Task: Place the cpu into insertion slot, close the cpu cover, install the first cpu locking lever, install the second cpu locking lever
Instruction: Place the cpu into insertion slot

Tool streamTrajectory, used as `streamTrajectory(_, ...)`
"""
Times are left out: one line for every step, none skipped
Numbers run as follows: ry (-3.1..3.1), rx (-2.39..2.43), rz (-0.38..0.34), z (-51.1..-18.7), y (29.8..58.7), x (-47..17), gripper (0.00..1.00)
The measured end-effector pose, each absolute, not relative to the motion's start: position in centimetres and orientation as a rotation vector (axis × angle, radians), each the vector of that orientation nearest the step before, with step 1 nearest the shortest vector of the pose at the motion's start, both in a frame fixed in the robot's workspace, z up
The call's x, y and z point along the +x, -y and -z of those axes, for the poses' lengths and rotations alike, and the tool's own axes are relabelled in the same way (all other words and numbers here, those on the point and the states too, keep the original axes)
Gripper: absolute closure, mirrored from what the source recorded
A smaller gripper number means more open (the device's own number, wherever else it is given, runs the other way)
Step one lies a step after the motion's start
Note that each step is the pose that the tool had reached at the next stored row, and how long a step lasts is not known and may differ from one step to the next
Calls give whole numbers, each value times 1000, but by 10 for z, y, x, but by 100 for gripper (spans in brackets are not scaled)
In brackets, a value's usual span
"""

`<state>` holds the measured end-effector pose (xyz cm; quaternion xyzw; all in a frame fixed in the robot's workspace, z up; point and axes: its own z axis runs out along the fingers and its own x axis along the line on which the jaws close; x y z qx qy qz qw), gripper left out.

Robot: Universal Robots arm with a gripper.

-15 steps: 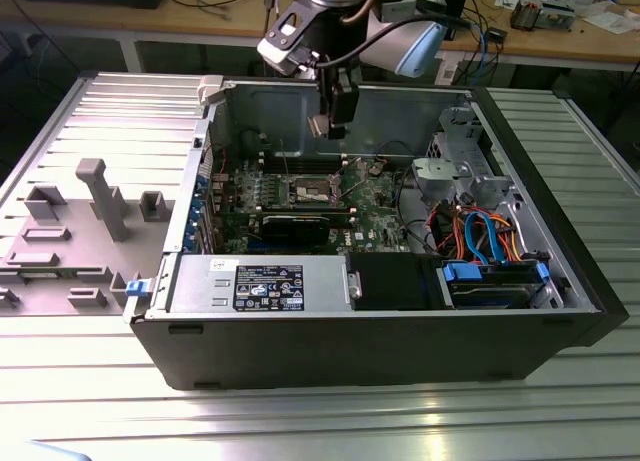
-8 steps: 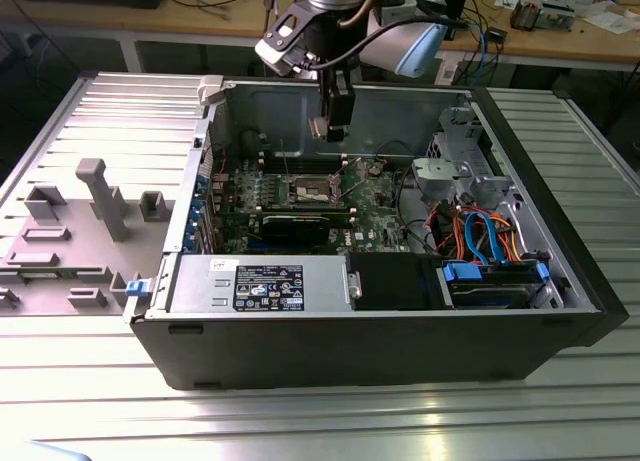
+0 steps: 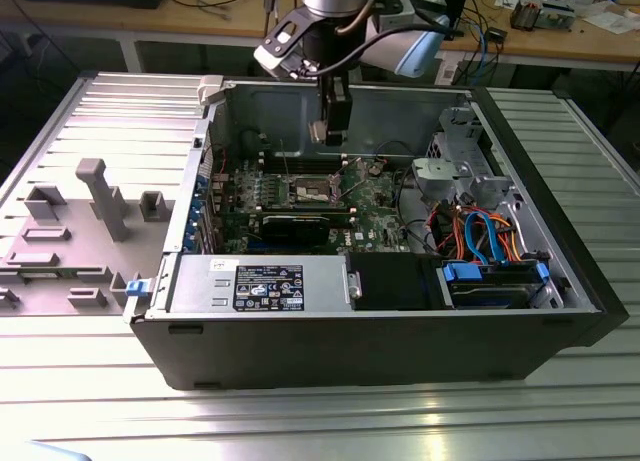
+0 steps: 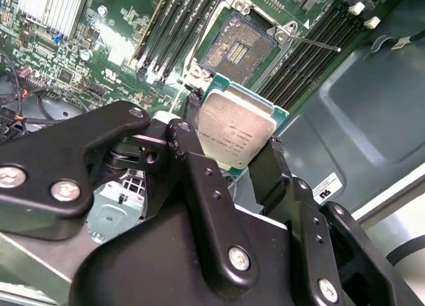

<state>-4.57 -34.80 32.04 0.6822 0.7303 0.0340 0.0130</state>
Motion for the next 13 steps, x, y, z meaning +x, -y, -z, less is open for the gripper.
streamTrajectory(-2271, 2130, -106, -320, 348, -46, 45)
streamTrajectory(-2267, 2134, -106, -319, 348, -47, 45)
streamTrajectory(-2264, 2138, -106, -318, 348, -47, 45)
streamTrajectory(-2261, 2140, -106, -317, 348, -47, 45)
streamTrajectory(-2259, 2143, -106, -316, 348, -47, 45)
streamTrajectory(-2257, 2145, -106, -315, 348, -47, 45)
streamTrajectory(-2254, 2147, -106, -314, 348, -47, 45)
streamTrajectory(-2251, 2151, -106, -313, 348, -47, 45)
streamTrajectory(-2246, 2156, -106, -311, 348, -47, 45)
streamTrajectory(-2242, 2160, -106, -310, 348, -48, 45)
streamTrajectory(-2238, 2163, -105, -308, 348, -47, 45)
streamTrajectory(-2237, 2165, -105, -308, 348, -47, 45)
streamTrajectory(-2236, 2166, -105, -308, 348, -48, 45)
